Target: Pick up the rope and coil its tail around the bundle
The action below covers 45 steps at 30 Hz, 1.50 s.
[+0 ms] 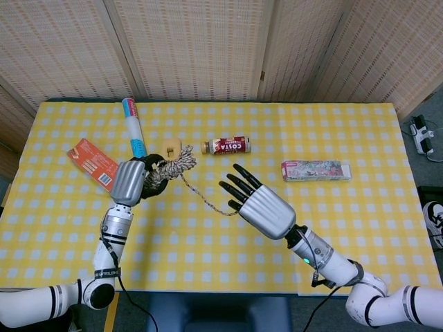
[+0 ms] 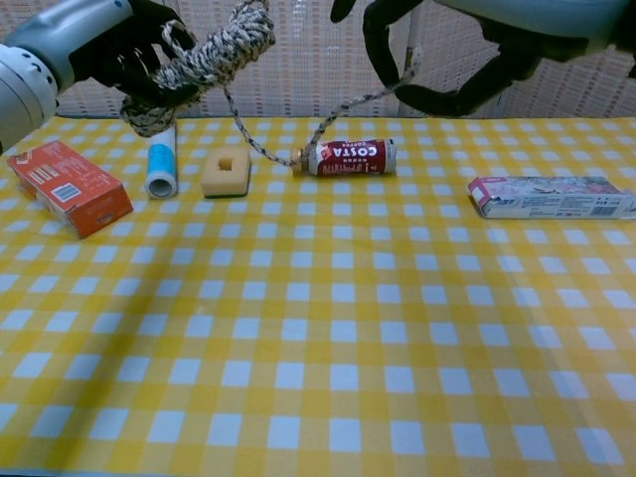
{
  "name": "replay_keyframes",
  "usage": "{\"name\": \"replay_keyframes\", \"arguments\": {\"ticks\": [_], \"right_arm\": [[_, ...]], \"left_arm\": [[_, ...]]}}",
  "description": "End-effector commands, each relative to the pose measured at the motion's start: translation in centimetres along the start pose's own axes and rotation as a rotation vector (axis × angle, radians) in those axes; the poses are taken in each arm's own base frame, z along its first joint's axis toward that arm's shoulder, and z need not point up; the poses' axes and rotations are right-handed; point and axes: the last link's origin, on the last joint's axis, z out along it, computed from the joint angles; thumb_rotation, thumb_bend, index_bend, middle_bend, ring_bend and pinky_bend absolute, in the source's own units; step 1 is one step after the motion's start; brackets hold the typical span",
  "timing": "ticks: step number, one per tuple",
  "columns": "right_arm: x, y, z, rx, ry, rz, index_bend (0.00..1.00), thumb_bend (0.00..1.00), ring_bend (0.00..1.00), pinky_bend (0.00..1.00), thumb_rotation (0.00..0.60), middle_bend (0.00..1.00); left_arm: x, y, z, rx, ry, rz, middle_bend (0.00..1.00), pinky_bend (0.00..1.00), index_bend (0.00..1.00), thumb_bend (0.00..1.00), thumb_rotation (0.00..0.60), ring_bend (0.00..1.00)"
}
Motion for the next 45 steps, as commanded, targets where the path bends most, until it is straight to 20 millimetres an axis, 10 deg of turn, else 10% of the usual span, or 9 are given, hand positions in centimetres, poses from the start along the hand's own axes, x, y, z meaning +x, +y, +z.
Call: {"name": "replay_keyframes", "arguments": {"ticks": [1, 20, 36, 45], "right_arm": [[1.2, -0.8, 2.1, 0.014, 0.018, -0.002, 0.68, 0.53, 0.15, 0.00, 0.600, 0.20], [2.9, -0.6, 7.4, -0.052, 0.093, 0.044, 0.68, 0.53, 0.15, 0.00, 0.600, 0.17], [-0.6, 5.6, 3.9, -0.224, 0.028, 0.089, 0.68, 0.53, 0.17, 0.00, 0.600, 0.19], [-4.1, 5.1, 1.4, -0.175, -0.048, 0.049, 0.68, 0.53, 0.18, 0.00, 0.600, 0.20]], "left_arm": [[-0.8, 0.6, -0.7, -0.028, -0.012, 0.010, 0.59, 0.50, 0.58, 0.60, 0.600, 0.56], [-3.7, 2.8, -3.0, -0.286, -0.070, -0.100, 0.59, 0.48, 0.59, 0.60, 0.600, 0.55], [-0.9, 2.8, -3.2, -0.369, -0.078, -0.515, 0.59, 0.49, 0.59, 0.60, 0.600, 0.55], [1.2, 3.0, -2.5, -0.327, -0.070, -0.679, 0.59, 0.49, 0.59, 0.60, 0.600, 0.55]]}}
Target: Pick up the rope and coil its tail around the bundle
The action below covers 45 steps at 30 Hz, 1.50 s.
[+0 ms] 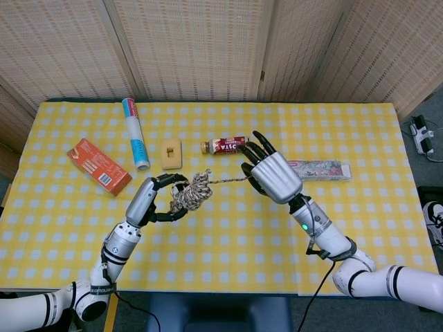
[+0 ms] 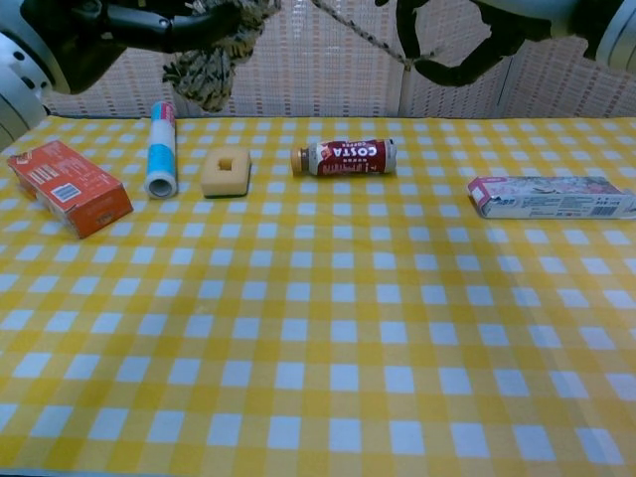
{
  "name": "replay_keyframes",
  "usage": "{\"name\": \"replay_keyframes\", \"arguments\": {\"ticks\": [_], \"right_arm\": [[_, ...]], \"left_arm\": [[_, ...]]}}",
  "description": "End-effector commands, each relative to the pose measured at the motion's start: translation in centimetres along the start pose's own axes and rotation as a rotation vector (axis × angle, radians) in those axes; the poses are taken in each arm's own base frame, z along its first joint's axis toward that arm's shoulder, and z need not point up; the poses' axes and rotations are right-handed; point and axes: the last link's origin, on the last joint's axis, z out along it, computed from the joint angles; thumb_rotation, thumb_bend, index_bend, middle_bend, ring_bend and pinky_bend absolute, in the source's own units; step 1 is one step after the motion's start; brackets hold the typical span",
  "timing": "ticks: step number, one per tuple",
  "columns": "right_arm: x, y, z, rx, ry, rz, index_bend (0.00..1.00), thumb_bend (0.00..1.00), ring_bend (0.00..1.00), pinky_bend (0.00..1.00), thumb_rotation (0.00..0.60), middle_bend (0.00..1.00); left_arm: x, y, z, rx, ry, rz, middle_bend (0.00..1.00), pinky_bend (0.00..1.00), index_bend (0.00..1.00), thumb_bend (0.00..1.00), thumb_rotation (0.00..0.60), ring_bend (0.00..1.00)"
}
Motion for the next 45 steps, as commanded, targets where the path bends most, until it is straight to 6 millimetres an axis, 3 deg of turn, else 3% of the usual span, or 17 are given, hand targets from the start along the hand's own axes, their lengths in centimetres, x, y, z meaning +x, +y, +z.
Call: {"name": "replay_keyframes", "arguments": {"ticks": [1, 15, 26, 35, 45], "right_arm": [[-1.2, -0.2, -0.9, 0.016, -0.020, -0.018, 0.68, 0.53, 0.18, 0.00, 0.600, 0.20], [-3.8, -0.9, -3.6, 0.053, -0.077, -0.048, 0.68, 0.53, 0.16, 0.00, 0.600, 0.20], [-4.0, -2.1, -4.6, 0.100, -0.099, -0.094, 0.69, 0.53, 0.16, 0.00, 0.600, 0.20], [-0.9, -4.3, -2.3, 0.142, -0.048, -0.147, 0.69, 0.53, 0.16, 0.00, 0.600, 0.20], [1.4, -7.0, 1.1, 0.166, -0.009, -0.131, 0.69, 0.53, 0.17, 0.00, 0.600, 0.20]], "left_arm": [[0.8, 0.2, 0.3, 0.014, 0.026, -0.025, 0.59, 0.49, 0.59, 0.60, 0.600, 0.55], [3.3, -0.6, 1.0, 0.111, 0.146, 0.006, 0.59, 0.48, 0.60, 0.60, 0.600, 0.55], [4.4, -2.3, 1.0, 0.225, 0.171, 0.299, 0.59, 0.49, 0.60, 0.60, 0.600, 0.55], [3.0, -2.9, 0.7, 0.259, 0.116, 0.630, 0.59, 0.48, 0.60, 0.60, 0.600, 0.55], [1.0, -2.8, 0.5, 0.243, 0.046, 0.707, 0.59, 0.48, 0.60, 0.60, 0.600, 0.55]]}}
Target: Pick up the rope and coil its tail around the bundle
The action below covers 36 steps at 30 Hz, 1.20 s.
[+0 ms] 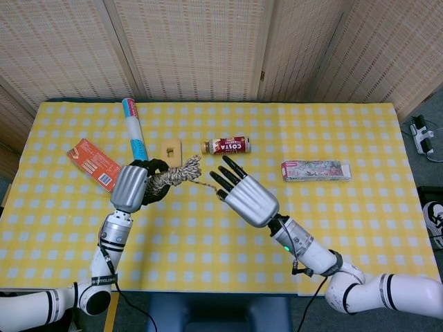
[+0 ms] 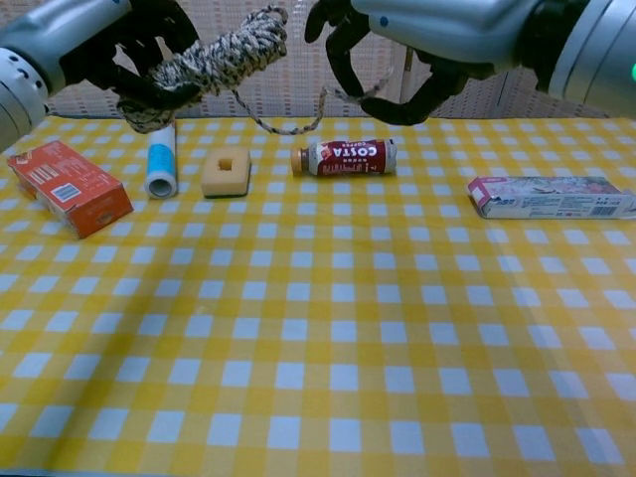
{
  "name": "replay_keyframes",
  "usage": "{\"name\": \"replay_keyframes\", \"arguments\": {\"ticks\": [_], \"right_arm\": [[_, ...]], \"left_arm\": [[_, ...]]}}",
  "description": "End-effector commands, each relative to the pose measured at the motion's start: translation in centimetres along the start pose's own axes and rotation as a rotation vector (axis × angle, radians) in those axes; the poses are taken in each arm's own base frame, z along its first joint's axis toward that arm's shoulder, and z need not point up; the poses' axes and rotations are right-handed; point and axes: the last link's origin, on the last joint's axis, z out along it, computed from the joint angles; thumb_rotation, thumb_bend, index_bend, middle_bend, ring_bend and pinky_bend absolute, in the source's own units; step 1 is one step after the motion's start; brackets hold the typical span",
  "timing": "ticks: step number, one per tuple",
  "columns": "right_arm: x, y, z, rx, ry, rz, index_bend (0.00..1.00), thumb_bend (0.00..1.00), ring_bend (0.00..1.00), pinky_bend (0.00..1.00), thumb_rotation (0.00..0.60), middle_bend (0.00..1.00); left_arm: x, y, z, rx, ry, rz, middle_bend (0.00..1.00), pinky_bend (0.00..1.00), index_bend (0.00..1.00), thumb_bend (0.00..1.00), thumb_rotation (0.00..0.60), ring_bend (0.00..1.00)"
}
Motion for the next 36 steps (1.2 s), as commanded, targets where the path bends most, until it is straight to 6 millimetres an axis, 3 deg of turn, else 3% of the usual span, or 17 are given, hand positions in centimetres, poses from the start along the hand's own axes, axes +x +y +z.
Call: {"name": "replay_keyframes", "arguments": {"ticks": [1, 20, 26, 36], "right_arm": [[0.8, -0.8, 1.2, 0.011, 0.017, 0.019, 0.69, 0.53, 0.17, 0.00, 0.600, 0.20], [3.1, -3.4, 4.4, 0.039, 0.096, 0.095, 0.69, 0.53, 0.19, 0.00, 0.600, 0.20], [3.8, -3.0, 5.2, 0.013, 0.135, 0.129, 0.69, 0.53, 0.20, 0.00, 0.600, 0.20], [4.3, -0.5, 5.9, -0.070, 0.189, 0.210, 0.69, 0.53, 0.22, 0.00, 0.600, 0.20]], "left_arm": [[-0.6, 0.5, -0.3, -0.018, -0.020, 0.004, 0.59, 0.48, 0.60, 0.60, 0.600, 0.55], [-2.4, 2.5, -0.5, -0.058, -0.079, -0.014, 0.59, 0.49, 0.60, 0.60, 0.600, 0.56], [-2.7, 3.1, -0.6, -0.083, -0.087, -0.056, 0.59, 0.49, 0.60, 0.60, 0.600, 0.56], [-2.9, 3.9, -1.1, -0.216, -0.138, -0.236, 0.59, 0.48, 0.61, 0.60, 0.600, 0.55]]}}
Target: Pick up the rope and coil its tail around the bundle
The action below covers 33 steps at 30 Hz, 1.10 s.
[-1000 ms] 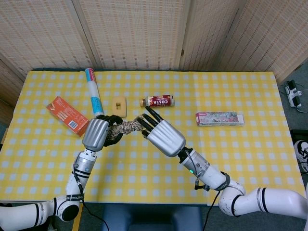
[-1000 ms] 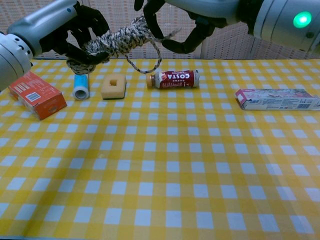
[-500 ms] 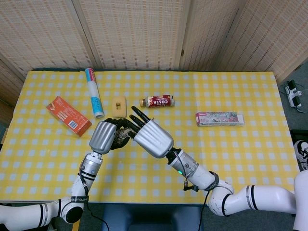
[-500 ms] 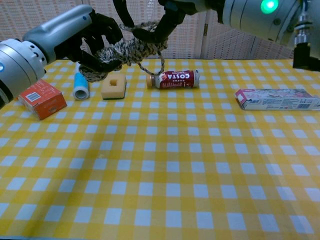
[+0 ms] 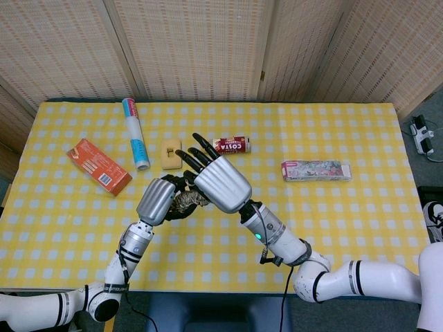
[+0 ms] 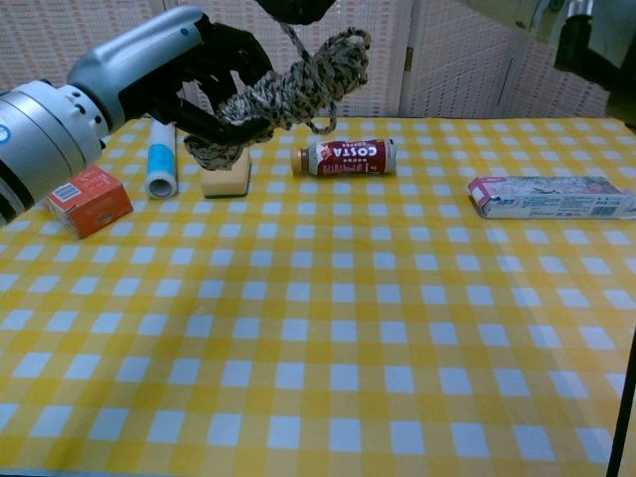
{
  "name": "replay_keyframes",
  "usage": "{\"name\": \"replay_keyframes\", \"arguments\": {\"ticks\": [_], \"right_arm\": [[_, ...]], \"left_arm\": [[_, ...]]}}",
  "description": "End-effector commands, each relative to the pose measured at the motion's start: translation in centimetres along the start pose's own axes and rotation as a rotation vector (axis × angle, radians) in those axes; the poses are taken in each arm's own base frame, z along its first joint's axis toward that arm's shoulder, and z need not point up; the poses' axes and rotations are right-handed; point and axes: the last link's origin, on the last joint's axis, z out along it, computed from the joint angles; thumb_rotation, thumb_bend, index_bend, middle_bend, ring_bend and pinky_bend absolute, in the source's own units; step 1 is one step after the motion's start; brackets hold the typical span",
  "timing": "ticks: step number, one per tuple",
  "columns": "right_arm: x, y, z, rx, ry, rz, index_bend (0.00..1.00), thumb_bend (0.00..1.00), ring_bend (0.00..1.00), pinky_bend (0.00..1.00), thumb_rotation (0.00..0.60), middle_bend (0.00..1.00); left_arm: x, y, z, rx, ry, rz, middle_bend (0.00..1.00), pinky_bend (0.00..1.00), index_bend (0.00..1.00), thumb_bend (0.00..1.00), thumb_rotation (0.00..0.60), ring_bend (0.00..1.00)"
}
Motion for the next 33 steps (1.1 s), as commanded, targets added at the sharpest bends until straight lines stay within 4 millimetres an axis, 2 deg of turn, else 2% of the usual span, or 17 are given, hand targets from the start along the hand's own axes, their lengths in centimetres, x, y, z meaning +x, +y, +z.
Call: {"name": "replay_keyframes", "arguments": {"ticks": [1, 8, 18, 26, 33], "right_arm": [[0.1, 1.2, 0.2, -0.036, 0.013, 0.017, 0.69, 0.53, 0.22, 0.00, 0.600, 0.20], [-0.2, 3.5, -0.5, -0.086, 0.022, 0.071, 0.69, 0.53, 0.23, 0.00, 0.600, 0.21], [-1.9, 6.0, -2.6, -0.109, 0.017, 0.203, 0.69, 0.53, 0.24, 0.00, 0.600, 0.23], [-3.0, 6.4, -4.2, -0.069, 0.009, 0.201, 0.69, 0.53, 0.24, 0.00, 0.600, 0.23], [-3.6, 5.8, -5.5, -0.044, -0.007, 0.161, 0.69, 0.53, 0.23, 0.00, 0.600, 0.23]], "left_arm": [[-0.1, 0.4, -0.2, -0.078, -0.023, -0.070, 0.59, 0.48, 0.61, 0.60, 0.600, 0.55], [0.6, 0.7, -0.2, -0.146, -0.003, -0.251, 0.59, 0.49, 0.62, 0.60, 0.600, 0.55], [2.1, 1.3, -0.5, -0.186, 0.016, -0.494, 0.59, 0.48, 0.62, 0.60, 0.600, 0.56], [3.2, 1.2, -0.2, -0.165, 0.011, -0.579, 0.59, 0.48, 0.62, 0.60, 0.600, 0.56], [4.0, 0.6, 0.0, -0.121, 0.040, -0.572, 0.59, 0.48, 0.62, 0.60, 0.600, 0.56]]}}
